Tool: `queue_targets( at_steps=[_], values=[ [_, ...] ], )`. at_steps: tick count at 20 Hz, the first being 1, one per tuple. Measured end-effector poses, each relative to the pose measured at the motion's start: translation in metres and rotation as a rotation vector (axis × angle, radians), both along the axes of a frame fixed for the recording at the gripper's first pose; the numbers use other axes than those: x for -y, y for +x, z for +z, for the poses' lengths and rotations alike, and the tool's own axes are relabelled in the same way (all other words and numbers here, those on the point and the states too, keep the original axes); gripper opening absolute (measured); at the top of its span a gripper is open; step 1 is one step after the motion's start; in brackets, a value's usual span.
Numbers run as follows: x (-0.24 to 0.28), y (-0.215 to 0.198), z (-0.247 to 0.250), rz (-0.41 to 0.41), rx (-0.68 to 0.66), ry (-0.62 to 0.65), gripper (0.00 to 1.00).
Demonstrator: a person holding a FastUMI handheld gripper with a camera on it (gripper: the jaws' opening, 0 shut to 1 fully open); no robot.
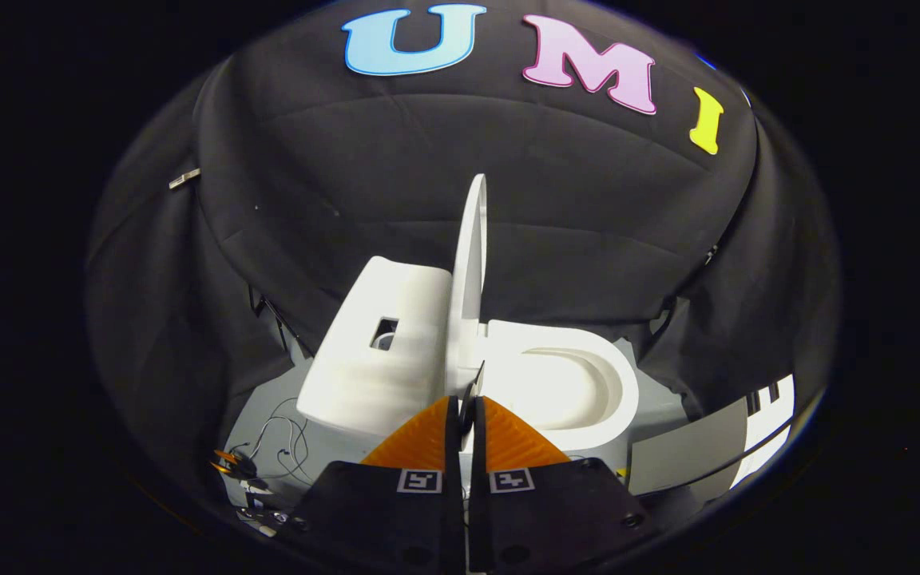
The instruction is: Open the toilet lid.
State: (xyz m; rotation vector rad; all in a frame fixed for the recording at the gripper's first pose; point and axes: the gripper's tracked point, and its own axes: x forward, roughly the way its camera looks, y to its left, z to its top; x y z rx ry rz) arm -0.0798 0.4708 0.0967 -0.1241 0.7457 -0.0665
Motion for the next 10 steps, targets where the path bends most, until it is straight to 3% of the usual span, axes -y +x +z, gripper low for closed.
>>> queue_targets(
  at_steps=[5, 10],
  values=[
    [-0.028, 0.001, -0.006, 0.043, -0.001, -0.025, 0.12],
    [-0.044, 0.003, -0.010, 0.095, 0.000, -0.039, 0.23]
  ],
)
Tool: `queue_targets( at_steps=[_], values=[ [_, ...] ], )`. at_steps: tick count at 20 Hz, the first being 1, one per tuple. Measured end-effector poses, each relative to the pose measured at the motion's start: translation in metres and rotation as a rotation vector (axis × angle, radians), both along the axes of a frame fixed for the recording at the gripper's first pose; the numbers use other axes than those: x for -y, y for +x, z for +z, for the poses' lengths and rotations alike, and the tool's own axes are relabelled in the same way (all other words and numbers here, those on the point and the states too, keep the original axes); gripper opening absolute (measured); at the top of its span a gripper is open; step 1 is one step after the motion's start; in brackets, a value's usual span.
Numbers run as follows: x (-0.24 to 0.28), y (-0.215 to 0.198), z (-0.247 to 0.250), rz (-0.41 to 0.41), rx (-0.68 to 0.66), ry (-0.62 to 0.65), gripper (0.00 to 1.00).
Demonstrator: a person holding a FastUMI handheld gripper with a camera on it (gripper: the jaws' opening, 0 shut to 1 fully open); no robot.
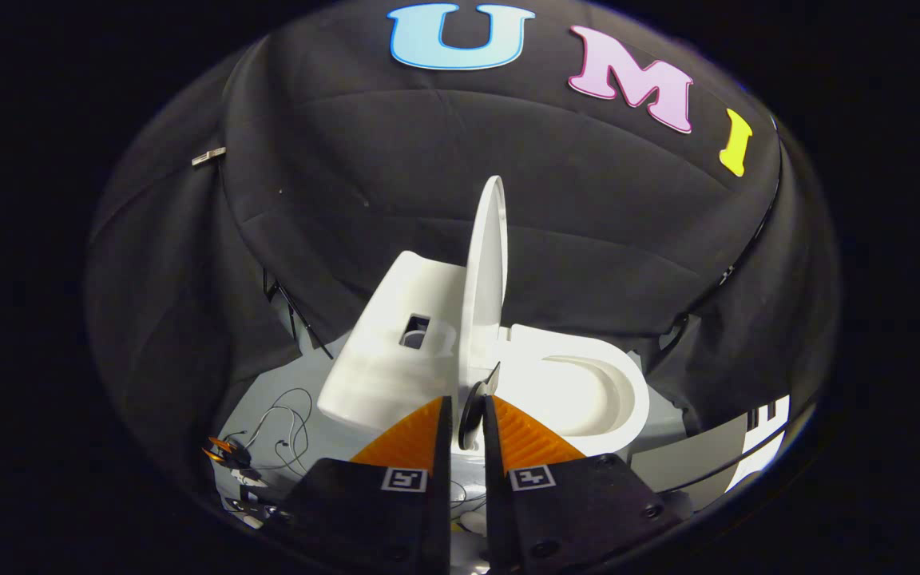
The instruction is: Open the toilet lid.
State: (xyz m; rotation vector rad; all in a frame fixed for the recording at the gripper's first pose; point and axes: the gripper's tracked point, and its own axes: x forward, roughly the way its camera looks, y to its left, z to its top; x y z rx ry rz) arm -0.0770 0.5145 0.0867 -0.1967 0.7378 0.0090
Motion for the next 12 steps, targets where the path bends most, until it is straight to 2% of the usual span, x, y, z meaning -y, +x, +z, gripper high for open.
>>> queue_targets(
  at_steps=[3, 8, 12],
  values=[
    [-0.003, 0.001, -0.005, 0.021, -0.019, 0.024, 0.34],
    [0.001, 0.006, 0.005, 0.040, -0.015, 0.041, 1.00],
    [-0.001, 0.009, 0.027, 0.057, 0.005, 0.118, 1.00]
  ],
)
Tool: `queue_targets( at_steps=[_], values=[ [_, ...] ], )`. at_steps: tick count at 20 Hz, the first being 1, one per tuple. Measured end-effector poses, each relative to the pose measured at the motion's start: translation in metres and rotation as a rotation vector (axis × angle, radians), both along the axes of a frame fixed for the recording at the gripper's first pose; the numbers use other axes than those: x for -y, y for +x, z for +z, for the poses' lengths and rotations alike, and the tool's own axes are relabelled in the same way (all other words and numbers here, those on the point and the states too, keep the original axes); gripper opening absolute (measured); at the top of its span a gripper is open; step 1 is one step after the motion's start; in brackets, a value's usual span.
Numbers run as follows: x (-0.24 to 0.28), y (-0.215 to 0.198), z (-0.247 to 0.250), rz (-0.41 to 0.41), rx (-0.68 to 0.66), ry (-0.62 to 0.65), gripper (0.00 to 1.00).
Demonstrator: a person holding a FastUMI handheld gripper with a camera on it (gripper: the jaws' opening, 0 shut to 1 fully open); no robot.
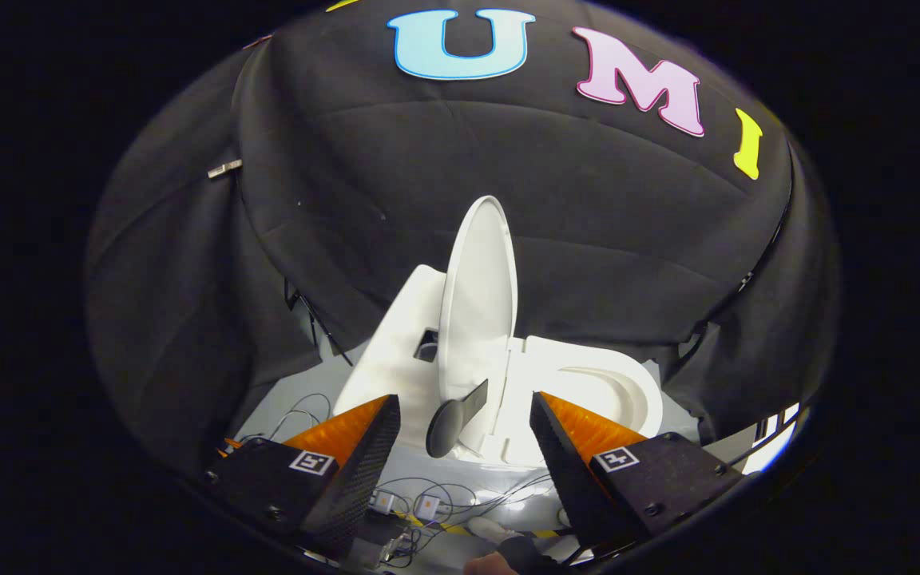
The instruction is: Open the toilet lid.
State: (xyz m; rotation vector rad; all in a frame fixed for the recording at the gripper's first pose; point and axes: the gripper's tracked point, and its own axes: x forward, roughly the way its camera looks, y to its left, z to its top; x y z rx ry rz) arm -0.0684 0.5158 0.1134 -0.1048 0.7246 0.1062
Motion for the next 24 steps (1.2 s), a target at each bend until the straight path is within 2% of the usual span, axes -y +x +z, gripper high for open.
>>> queue_targets(
  at_steps=[7, 13, 19, 24],
  values=[
    [0.008, 0.001, 0.027, -0.034, -0.020, 0.174, 1.00],
    [0.040, 0.011, 0.063, -0.040, 0.011, 0.247, 1.00],
    [0.113, 0.033, 0.088, -0.085, 0.051, 0.326, 1.00],
    [0.199, 0.050, 0.095, -0.113, 0.129, 0.364, 1.00]
  ],
)
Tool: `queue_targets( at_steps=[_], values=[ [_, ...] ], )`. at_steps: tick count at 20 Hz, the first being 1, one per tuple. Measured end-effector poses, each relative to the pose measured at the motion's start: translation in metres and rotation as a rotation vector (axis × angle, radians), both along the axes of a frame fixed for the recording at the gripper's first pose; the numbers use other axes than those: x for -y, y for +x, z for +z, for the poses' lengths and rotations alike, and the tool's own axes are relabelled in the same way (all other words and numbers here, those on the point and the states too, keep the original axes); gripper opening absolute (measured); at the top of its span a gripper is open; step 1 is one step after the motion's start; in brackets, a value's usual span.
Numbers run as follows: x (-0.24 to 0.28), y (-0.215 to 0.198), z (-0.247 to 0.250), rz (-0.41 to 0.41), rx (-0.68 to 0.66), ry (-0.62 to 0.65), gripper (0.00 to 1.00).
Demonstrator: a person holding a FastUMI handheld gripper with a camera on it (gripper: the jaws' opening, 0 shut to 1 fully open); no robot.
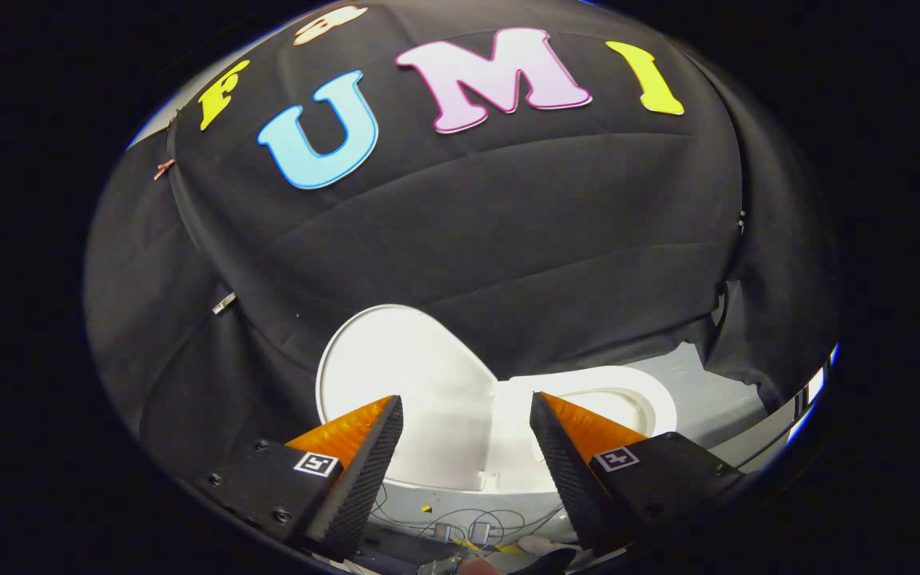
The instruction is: Open the toilet lid.
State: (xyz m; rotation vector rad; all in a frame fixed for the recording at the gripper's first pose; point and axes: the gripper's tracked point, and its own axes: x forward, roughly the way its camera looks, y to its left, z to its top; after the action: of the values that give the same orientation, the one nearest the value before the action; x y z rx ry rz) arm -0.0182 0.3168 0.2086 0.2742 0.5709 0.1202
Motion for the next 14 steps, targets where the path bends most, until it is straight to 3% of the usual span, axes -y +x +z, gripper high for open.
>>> queue_targets(
  at_steps=[6, 14],
  values=[
    [0.092, 0.012, -0.024, -0.018, 0.113, -0.075, 1.00],
    [0.151, 0.006, -0.075, 0.033, 0.296, -0.211, 1.00]
  ],
)
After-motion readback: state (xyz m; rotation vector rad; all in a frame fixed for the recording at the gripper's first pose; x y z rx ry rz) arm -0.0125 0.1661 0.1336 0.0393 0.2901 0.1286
